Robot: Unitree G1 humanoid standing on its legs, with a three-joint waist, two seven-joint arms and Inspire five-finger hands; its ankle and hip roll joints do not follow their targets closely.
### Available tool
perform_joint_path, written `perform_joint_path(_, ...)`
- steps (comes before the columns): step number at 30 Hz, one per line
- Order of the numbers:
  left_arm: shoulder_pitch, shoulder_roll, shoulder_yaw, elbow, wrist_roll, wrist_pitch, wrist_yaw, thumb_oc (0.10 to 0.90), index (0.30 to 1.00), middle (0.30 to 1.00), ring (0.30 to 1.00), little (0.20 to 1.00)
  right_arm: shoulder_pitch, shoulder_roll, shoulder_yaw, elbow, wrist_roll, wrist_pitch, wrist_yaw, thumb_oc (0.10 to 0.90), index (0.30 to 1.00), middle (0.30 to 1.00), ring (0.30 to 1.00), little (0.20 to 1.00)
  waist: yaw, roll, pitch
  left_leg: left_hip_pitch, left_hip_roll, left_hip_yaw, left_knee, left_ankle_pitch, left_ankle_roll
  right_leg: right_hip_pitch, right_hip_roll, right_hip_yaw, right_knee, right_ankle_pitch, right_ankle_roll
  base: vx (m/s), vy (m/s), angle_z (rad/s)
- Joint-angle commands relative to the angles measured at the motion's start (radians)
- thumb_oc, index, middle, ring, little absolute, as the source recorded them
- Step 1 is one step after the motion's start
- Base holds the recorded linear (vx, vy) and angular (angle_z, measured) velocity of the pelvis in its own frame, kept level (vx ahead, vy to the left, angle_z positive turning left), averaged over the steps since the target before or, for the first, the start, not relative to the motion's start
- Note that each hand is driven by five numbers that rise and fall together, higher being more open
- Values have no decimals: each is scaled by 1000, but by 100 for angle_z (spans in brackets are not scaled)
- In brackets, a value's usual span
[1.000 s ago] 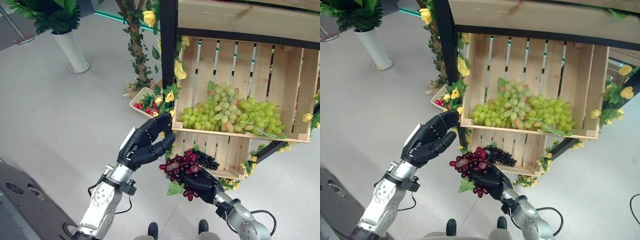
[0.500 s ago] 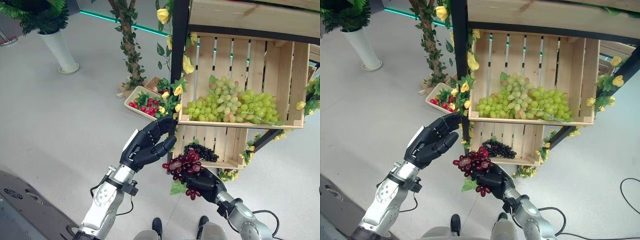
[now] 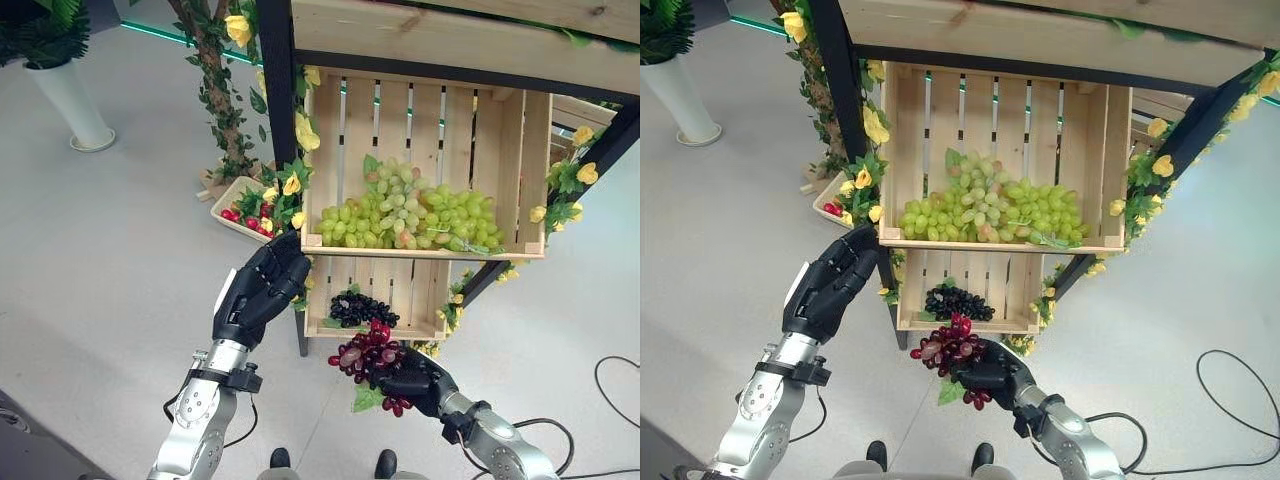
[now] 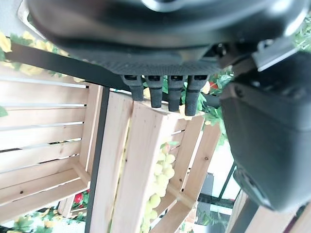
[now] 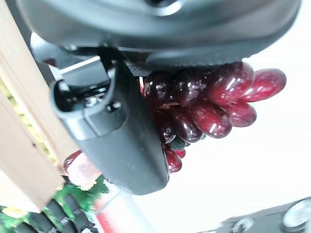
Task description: Pick up the fruits from the basket on one side to the basket on the other side
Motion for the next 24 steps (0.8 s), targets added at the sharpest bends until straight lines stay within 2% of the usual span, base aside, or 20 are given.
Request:
perform_joint_path(1,-111,-13,47,-87,32,-152,54,800,900,900,900,900,-103,3,-35,-65,4,-125,92,400,300,300,300,300,19,17,-35,1,-66,-42,18,-107,26,2,12,1,53,-48,15,-89,-193,6)
perform_joint_path(4,-153,5,71,-78,61,-189,131,800,900,900,900,900,-154,-30,-36,-33,-49,-206,35,400,300,300,300,300,38,8,-5,-64,-57,-64,50,-97,11,-45,22,-15,93,-66,3,-167,-182,18)
perform_joint_path(5,-190,16,82,-73,91,-208,199,800,900,900,900,900,-206,-58,-25,-12,-84,-248,1,400,300,300,300,300,49,7,24,-104,-52,-78,66,-88,4,-80,25,-24,121,-73,-3,-267,-195,37)
perform_joint_path(10,-269,38,112,-54,140,-238,336,800,900,900,900,900,-325,-92,-4,61,-119,-306,-66,400,300,300,300,300,70,5,87,-175,-55,-109,104,-77,-6,-127,25,-45,158,-84,-10,-151,-102,37)
perform_joint_path(13,-306,48,123,-47,193,-233,406,800,900,900,900,900,-432,-107,19,146,-215,-342,-164,400,300,300,300,300,95,6,128,-207,-60,-137,145,-78,-12,-137,24,-62,183,-89,-10,-32,-73,21)
perform_joint_path(19,-346,75,119,-37,218,-203,419,800,900,900,900,900,-552,-114,25,233,-272,-364,-341,400,300,300,300,300,123,0,178,-256,-65,-163,213,-91,-18,-136,30,-78,193,-94,-13,-8,-70,22)
perform_joint_path(20,-361,84,110,-27,221,-195,423,800,900,900,900,900,-586,-118,25,256,-291,-363,-406,400,300,300,300,300,129,-1,191,-274,-65,-167,237,-96,-19,-138,31,-81,199,-97,-14,-12,-49,19)
perform_joint_path(24,-387,101,94,-13,215,-184,412,800,900,900,900,900,-661,-129,25,312,-326,-363,-540,400,300,300,300,300,143,-1,217,-303,-64,-177,280,-108,-20,-138,35,-86,207,-101,-15,0,-63,10)
